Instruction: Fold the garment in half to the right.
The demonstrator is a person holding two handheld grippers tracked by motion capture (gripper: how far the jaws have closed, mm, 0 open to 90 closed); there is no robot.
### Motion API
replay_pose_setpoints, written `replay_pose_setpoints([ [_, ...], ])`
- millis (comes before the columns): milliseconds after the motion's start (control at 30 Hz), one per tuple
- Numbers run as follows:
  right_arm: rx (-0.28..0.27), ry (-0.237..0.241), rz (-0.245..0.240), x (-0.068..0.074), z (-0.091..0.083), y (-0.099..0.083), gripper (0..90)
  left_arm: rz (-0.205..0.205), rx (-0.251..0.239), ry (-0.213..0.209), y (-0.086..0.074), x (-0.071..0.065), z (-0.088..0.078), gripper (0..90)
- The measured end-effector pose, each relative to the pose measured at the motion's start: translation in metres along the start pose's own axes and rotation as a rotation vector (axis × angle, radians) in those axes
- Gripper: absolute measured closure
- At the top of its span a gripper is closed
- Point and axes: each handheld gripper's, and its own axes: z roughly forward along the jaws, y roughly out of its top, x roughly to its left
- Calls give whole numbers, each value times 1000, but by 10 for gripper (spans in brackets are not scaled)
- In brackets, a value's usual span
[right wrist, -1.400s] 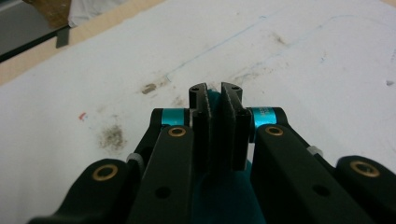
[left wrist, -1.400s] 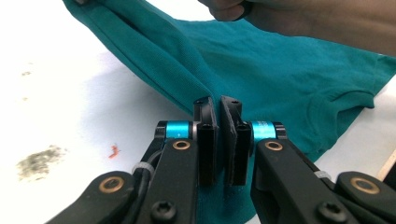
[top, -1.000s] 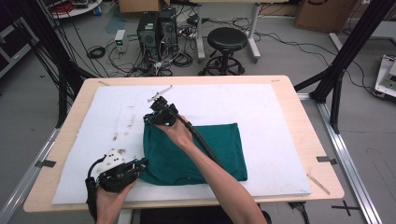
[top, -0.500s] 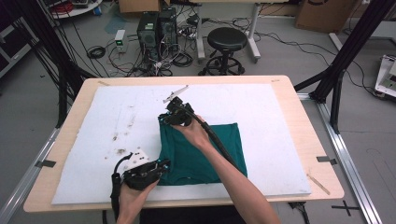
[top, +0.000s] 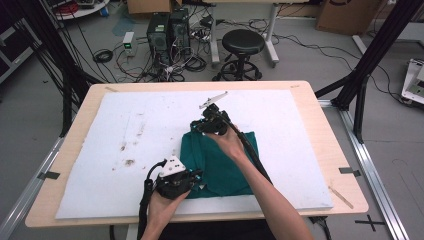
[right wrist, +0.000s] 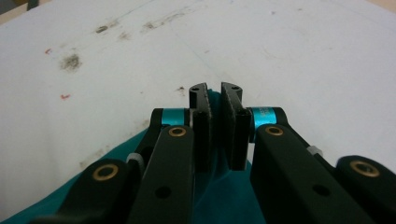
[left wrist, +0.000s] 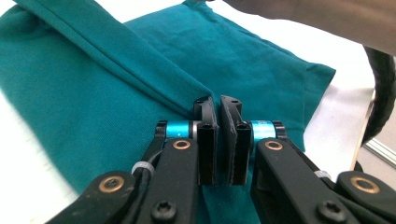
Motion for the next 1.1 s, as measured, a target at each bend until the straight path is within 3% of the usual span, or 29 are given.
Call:
replay_pose_setpoints([
  [200, -7, -13, 38, -12, -9, -15, 850, 13, 10, -11, 6, -9, 15, 850],
  [433, 9, -29, 51, -23, -20, -24, 849, 20, 29, -29, 12, -17, 32, 850],
  [767, 13, -40, 78, -37, -32, -37, 849, 68, 61, -12, 20, -33, 53, 850],
  [1100, -1, -33, 118, -51, -45, -53, 848, 68, 68, -34, 26, -44, 68, 850],
])
